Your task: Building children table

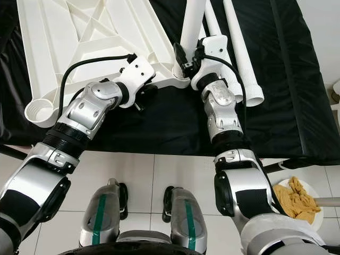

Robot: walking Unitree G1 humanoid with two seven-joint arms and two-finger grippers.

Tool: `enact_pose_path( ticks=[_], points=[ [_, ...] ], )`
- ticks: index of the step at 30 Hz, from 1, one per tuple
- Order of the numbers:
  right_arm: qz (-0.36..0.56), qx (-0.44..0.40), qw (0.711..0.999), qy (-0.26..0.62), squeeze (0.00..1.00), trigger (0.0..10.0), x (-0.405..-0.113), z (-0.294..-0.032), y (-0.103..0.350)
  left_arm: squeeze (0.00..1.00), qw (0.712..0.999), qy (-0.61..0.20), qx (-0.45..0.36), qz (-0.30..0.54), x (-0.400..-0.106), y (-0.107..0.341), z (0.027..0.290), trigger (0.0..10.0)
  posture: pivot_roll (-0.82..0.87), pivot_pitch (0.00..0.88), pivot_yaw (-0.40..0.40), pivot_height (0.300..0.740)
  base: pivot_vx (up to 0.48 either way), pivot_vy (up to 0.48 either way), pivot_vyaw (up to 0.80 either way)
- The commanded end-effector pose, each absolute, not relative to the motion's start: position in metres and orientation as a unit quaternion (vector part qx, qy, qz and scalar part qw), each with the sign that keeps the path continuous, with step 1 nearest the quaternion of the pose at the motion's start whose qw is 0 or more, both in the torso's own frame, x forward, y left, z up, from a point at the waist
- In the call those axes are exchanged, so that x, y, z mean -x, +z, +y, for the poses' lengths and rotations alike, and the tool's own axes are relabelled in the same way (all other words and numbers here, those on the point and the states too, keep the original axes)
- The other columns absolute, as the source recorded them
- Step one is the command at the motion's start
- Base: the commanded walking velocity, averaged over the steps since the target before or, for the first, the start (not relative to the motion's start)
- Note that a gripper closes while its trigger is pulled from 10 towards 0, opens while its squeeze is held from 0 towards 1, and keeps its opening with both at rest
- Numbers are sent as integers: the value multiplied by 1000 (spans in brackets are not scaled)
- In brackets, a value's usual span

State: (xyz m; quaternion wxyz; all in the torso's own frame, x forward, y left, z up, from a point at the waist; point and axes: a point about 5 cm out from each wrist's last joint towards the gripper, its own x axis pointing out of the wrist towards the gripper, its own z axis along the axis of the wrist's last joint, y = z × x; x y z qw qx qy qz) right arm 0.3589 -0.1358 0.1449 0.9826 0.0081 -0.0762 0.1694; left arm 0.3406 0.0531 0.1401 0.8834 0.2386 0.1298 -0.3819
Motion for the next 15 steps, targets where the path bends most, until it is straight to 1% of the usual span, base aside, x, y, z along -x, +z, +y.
enact_pose_path(
  ticks=[1,12,15],
  points=[
    [83,-18,995,59,0,10000,-335,-180,71,0,896,-356,-255,80,-345,163,60,10000,85,63,-35,740,0,0,0],
    [77,-22,995,61,0,10000,-331,-179,68,0,895,-356,-258,79,-345,164,60,10000,85,64,-33,740,0,0,0],
    [54,-15,996,76,0,10000,-328,-171,70,0,894,-355,-260,79,-345,164,61,10000,85,64,-32,740,0,0,0]
  ],
)
